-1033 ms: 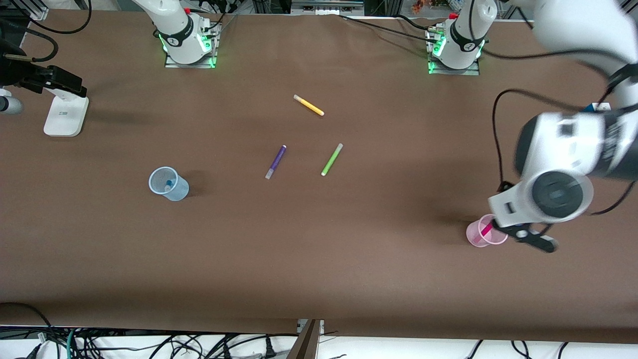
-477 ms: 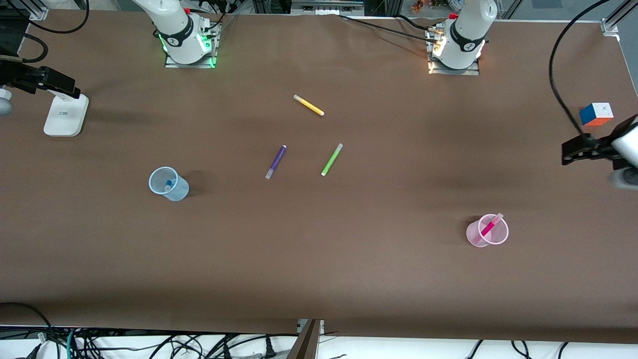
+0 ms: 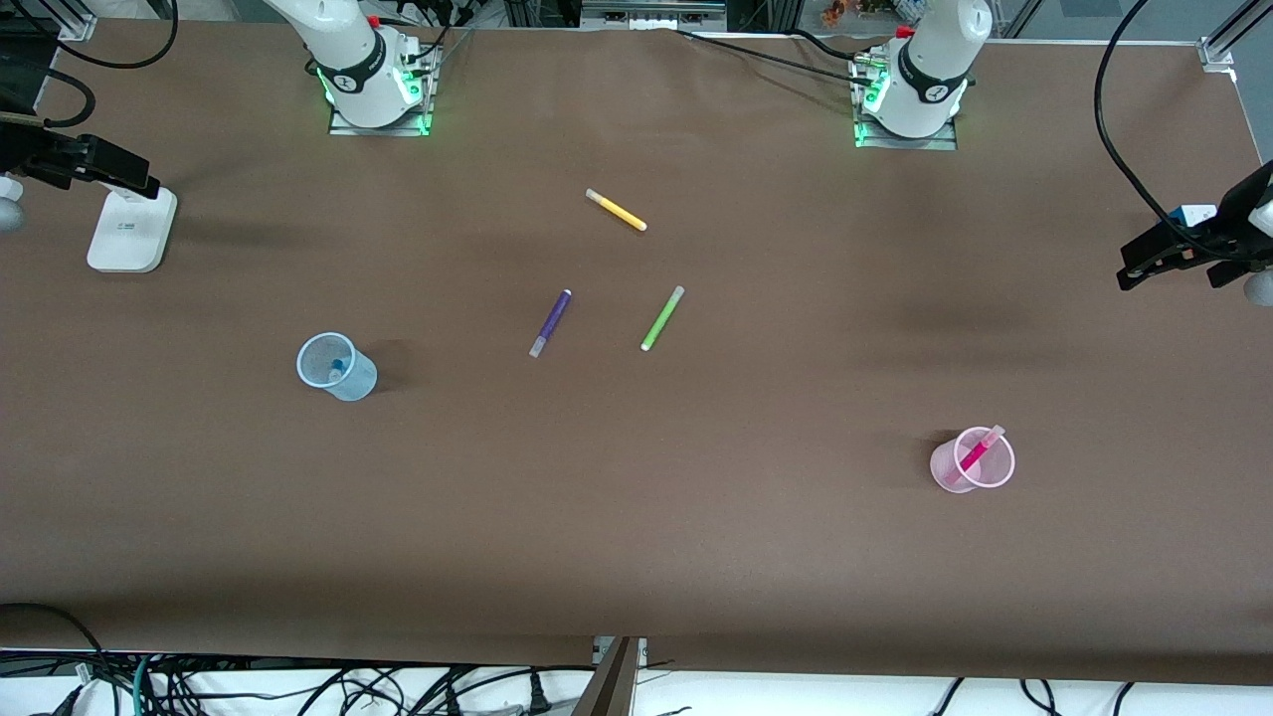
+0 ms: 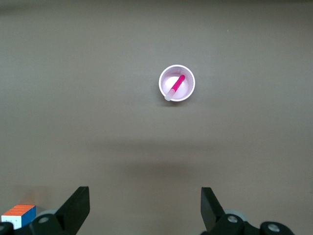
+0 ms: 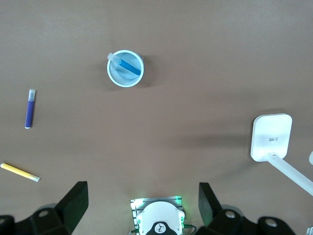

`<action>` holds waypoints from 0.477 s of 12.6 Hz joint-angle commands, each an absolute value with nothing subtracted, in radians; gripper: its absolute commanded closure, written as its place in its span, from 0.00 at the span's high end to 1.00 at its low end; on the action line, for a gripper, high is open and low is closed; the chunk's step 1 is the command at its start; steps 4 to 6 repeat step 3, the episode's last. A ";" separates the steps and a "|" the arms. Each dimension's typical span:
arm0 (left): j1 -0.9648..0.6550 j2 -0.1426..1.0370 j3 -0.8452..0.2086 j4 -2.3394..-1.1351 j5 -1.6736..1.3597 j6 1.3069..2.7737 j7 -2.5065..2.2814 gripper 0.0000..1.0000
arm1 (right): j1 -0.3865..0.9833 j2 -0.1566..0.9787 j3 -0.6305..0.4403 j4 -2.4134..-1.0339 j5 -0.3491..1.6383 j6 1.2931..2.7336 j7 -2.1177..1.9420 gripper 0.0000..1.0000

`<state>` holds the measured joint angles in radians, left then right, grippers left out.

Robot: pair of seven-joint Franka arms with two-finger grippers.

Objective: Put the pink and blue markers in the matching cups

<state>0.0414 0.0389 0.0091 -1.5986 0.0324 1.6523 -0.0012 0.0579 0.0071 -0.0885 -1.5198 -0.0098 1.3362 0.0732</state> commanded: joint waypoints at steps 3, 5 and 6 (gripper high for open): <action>0.017 0.015 0.023 -1.629 0.017 1.671 -0.015 1.00 | 0.057 0.017 -0.086 -1.493 -0.014 1.321 0.069 1.00; 0.017 0.015 0.023 -1.629 0.017 1.671 -0.015 1.00 | 0.057 0.017 -0.086 -1.493 -0.014 1.321 0.069 1.00; 0.017 0.015 0.023 -1.629 0.017 1.671 -0.015 1.00 | 0.057 0.017 -0.086 -1.493 -0.014 1.321 0.069 1.00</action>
